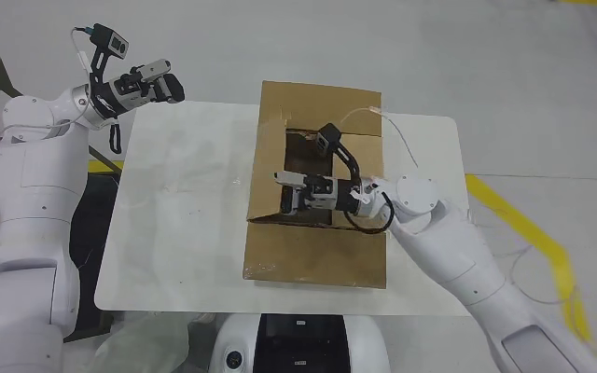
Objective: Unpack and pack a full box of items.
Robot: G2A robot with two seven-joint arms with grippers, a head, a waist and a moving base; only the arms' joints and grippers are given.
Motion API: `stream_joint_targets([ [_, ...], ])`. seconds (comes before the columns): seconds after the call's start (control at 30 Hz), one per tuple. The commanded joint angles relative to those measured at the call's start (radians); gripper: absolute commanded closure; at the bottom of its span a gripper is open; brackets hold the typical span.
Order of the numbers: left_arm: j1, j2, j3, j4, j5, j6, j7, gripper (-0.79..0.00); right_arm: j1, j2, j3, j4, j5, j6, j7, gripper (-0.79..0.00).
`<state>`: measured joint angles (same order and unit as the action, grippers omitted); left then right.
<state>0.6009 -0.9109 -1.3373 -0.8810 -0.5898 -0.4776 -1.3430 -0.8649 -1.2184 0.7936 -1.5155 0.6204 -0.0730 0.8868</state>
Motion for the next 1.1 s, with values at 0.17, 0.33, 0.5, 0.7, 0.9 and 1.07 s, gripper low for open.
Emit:
stream_joint_targets([
  [0.17, 0.000, 0.000, 0.000, 0.000, 0.000, 0.000, 0.000, -0.785, 0.013, -0.033, -0.055, -0.007, -0.023, -0.065, -0.078, -0.785],
  [0.33, 0.000, 0.000, 0.000, 0.000, 0.000, 0.000, 0.000, -0.785, 0.031, -0.059, -0.099, 0.012, -0.050, -0.085, -0.125, -0.785],
  [0.5, 0.000, 0.000, 0.000, 0.000, 0.000, 0.000, 0.000, -0.785, 0.054, -0.090, -0.146, 0.044, -0.084, -0.086, -0.181, -0.785],
  [0.7, 0.000, 0.000, 0.000, 0.000, 0.000, 0.000, 0.000, -0.785, 0.071, -0.120, -0.190, 0.059, -0.154, -0.088, -0.248, -0.785],
  [0.9, 0.000, 0.000, 0.000, 0.000, 0.000, 0.000, 0.000, -0.785, 0.072, -0.129, -0.198, 0.066, -0.180, -0.082, -0.268, -0.785],
  [1.07, 0.000, 0.000, 0.000, 0.000, 0.000, 0.000, 0.000, -0.785, 0.072, -0.129, -0.198, 0.066, -0.180, -0.082, -0.268, -0.785],
])
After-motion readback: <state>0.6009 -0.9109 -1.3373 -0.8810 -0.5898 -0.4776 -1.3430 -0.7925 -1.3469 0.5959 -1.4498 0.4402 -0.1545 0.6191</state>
